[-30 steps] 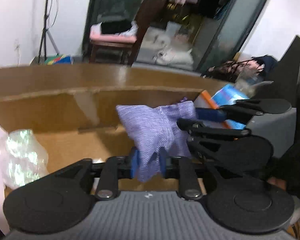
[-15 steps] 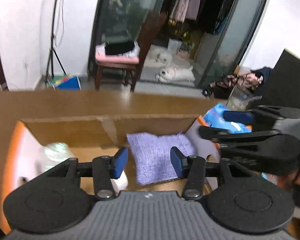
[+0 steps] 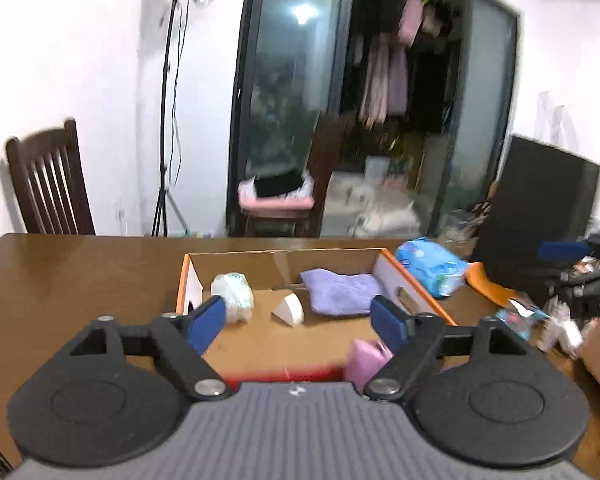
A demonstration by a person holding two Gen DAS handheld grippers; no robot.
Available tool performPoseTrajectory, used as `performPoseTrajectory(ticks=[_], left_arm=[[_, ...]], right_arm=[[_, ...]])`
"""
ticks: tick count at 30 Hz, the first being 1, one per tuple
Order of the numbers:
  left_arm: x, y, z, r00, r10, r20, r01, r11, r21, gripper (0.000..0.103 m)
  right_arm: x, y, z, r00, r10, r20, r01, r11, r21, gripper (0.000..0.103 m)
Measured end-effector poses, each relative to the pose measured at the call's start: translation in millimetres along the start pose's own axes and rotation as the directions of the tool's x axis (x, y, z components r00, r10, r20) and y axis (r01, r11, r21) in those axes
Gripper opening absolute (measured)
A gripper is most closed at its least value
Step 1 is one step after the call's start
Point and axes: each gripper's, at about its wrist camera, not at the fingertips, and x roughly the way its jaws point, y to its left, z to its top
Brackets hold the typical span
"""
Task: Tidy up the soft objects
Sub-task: 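Move the right gripper toward the yellow-and-white fluffy plush toy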
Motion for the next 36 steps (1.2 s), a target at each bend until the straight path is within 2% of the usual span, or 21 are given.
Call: performPoseTrajectory(ticks=[4, 5, 6, 8, 11, 14, 18, 22, 29, 31, 32, 33, 35, 36], left_arm=[[-65, -13, -62, 0.995, -0.031, 0.090, 0.031, 0.999, 0.009, 0.095], [-75, -19, -79, 0.996, -0.041, 0.084, 0.040, 0.999, 0.021, 0.099], [-81, -23, -94, 0.996, -0.052, 0.070, 0.049, 0.998, 0.044, 0.099], [-91, -34, -126, 0.998, -0.036, 0.051, 0.034, 0.998, 0.055, 0.099], [-103, -41, -165, 1.000, -0.028, -0.015, 0.028, 1.000, -0.002, 0.099], [-102, -41, -178, 0.996, -0.051, -0.075, 0.048, 0.998, -0.038, 0.099], [-91, -45, -175, 0.996, -0.029, -0.087, 0.029, 1.000, -0.004, 0.099], [-81, -56, -178, 0.993, -0.063, -0.100, 0.064, 0.998, 0.003, 0.099], [-65, -63, -180, 0.990, -0.054, -0.126, 0.055, 0.998, 0.006, 0.099], [-66, -57, -177, 0.992, -0.048, -0.115, 0.046, 0.999, -0.014, 0.099], [-67, -51, -175, 0.994, -0.035, -0.104, 0.032, 0.999, -0.031, 0.099], [-68, -45, -173, 0.995, -0.020, -0.094, 0.016, 0.999, -0.051, 0.099], [-68, -29, -169, 0.996, 0.010, -0.087, -0.019, 0.995, -0.101, 0.099], [-68, -23, -167, 0.996, 0.019, -0.088, -0.029, 0.992, -0.125, 0.099]], right_arm=[[-62, 34, -69, 0.992, 0.101, 0.081, -0.103, 0.995, 0.011, 0.086], [-74, 41, -85, 0.988, 0.118, 0.099, -0.119, 0.993, 0.010, 0.087], [-86, 49, -103, 0.983, 0.137, 0.124, -0.140, 0.990, 0.011, 0.091], [-104, 62, -142, 0.974, 0.173, 0.148, -0.180, 0.983, 0.039, 0.092], [-117, 75, -194, 0.978, 0.175, 0.113, -0.190, 0.973, 0.132, 0.092], [-119, 79, -226, 0.980, 0.193, 0.056, -0.201, 0.954, 0.224, 0.091], [-119, 69, -236, 0.987, 0.142, 0.070, -0.155, 0.952, 0.264, 0.090], [-115, 58, -238, 0.994, 0.045, 0.099, -0.071, 0.959, 0.274, 0.089], [-66, 28, -225, 0.997, 0.047, 0.062, -0.064, 0.949, 0.308, 0.089], [-49, 29, -221, 0.995, 0.099, -0.013, -0.089, 0.937, 0.339, 0.076], [-46, 35, -220, 0.987, 0.151, -0.047, -0.125, 0.925, 0.358, 0.075], [-49, 42, -220, 0.974, 0.221, -0.048, -0.189, 0.911, 0.366, 0.075], [-63, 59, -219, 0.913, 0.407, 0.007, -0.384, 0.856, 0.345, 0.072], [-70, 63, -218, 0.893, 0.448, 0.031, -0.432, 0.839, 0.332, 0.072]])
